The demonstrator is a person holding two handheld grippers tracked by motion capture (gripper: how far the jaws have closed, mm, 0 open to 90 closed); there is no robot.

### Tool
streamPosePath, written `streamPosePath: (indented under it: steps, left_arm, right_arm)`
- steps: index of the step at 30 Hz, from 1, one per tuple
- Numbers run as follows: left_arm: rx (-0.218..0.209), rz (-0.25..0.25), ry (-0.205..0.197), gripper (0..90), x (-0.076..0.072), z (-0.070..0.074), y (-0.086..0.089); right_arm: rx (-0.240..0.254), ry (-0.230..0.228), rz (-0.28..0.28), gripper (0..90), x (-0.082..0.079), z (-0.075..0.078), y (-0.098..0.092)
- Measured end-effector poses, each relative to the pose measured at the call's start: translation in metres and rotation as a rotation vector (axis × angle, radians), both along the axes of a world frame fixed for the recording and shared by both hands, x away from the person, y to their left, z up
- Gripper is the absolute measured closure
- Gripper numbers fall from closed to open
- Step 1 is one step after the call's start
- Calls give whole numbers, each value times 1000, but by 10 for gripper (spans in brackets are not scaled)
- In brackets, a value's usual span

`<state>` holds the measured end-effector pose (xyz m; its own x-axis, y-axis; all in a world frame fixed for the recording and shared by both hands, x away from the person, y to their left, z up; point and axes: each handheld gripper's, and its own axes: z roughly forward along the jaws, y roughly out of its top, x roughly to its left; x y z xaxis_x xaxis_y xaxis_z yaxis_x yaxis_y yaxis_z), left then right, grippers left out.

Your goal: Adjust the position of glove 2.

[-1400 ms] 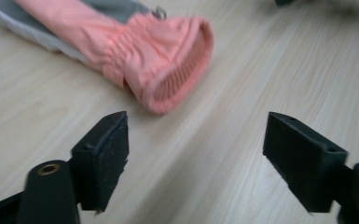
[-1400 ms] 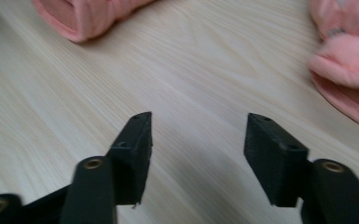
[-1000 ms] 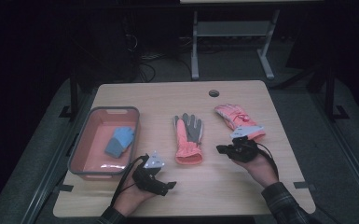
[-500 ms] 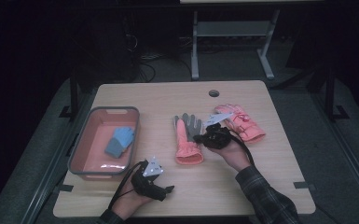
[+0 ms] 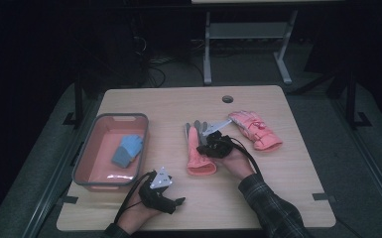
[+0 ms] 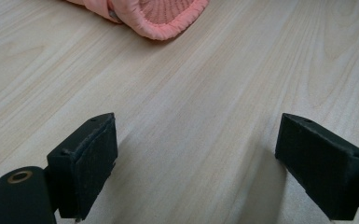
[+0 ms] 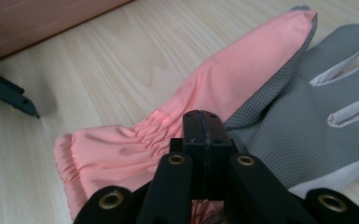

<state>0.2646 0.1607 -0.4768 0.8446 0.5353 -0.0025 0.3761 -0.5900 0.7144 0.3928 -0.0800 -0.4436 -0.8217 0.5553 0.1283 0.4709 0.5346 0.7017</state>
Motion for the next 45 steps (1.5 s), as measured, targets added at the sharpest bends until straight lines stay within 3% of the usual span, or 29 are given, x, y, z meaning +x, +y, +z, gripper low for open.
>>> streamPosePath:
  steps: [4,15,34,41,45]
  left_arm:
    - [-5,1,-1,122,0,0,0]
    - [3,-2,-3,123,0,0,0]
    - [-1,-2,-5,123,0,0,0]
    - [1,-1,-7,123,0,0,0]
    - [1,-2,-7,122,0,0,0]
  right_arm:
    - [3,28,21,900,-7,0,-11]
    - [-15,36,70,900,-32,3,-39]
    - [-34,58,74,900,-72,8,-93]
    - [-33,60,90,897,-81,8,-100]
    - [-20,56,97,853,-80,11,-100]
